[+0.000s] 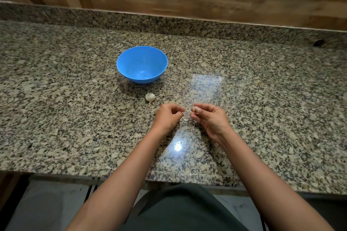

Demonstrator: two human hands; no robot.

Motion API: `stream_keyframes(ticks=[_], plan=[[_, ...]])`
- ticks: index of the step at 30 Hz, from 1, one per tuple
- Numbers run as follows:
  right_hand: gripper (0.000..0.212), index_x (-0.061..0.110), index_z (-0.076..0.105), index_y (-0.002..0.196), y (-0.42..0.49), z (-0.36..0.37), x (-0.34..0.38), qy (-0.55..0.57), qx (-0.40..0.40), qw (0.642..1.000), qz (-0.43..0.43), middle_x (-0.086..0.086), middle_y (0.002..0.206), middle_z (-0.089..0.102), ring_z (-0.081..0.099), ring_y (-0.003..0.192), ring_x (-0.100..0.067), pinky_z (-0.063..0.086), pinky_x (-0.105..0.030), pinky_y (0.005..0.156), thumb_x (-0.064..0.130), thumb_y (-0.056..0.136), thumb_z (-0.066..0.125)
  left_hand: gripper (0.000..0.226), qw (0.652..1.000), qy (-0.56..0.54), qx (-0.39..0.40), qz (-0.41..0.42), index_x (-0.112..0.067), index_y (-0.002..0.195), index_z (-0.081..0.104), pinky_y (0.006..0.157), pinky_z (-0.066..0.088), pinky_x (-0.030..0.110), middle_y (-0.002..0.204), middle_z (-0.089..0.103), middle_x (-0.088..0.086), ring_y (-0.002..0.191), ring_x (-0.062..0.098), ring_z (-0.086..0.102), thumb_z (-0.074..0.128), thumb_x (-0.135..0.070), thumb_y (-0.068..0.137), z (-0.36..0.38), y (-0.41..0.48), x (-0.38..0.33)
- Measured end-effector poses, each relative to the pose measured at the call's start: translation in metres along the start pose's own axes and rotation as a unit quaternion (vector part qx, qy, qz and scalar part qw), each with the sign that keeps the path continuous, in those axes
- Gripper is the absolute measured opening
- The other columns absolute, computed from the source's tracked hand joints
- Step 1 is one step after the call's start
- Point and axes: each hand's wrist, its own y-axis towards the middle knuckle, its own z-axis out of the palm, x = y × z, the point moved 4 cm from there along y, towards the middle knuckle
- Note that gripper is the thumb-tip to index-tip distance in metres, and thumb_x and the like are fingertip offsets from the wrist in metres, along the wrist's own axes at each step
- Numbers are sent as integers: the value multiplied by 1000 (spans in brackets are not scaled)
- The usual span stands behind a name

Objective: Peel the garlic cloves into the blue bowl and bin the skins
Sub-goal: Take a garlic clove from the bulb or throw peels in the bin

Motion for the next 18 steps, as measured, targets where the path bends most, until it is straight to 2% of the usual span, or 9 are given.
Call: stream_keyframes(ticks=[3,8,13,18], plan=[[13,-4,63,94,-2,1,-1,-47,27,999,-4,-16,89,66,65,79,-21,56,-25,76,-9,84,57,13,1000,-12,12,24,-13,99,70,82,52,29,93,70,1,84,12,63,65,-17,87,1,-2,-9],[15,4,57,93,-5,3,4,-167,29,984,-52,-11,85,63,63,79,-21,56,-26,74,-6,82,63,11,998,-40,35,25,-9,94,70,72,48,25,79,67,-2,69,5,58,67,-14,85,4,0,-15],[18,15,50,88,-7,6,13,-329,26,937,-114,-8,88,62,65,84,-21,56,-28,75,4,85,65,1,998,-40,50,15,-14,85,69,71,48,27,74,65,-3,69,8,58,68,-14,85,2,1,-13],[15,17,54,88,-6,11,16,-416,41,897,-141,-8,93,64,65,89,-21,56,-31,81,6,85,65,3,998,-37,51,19,-13,84,68,69,48,26,72,64,-3,69,11,58,67,-13,86,2,0,-14]])
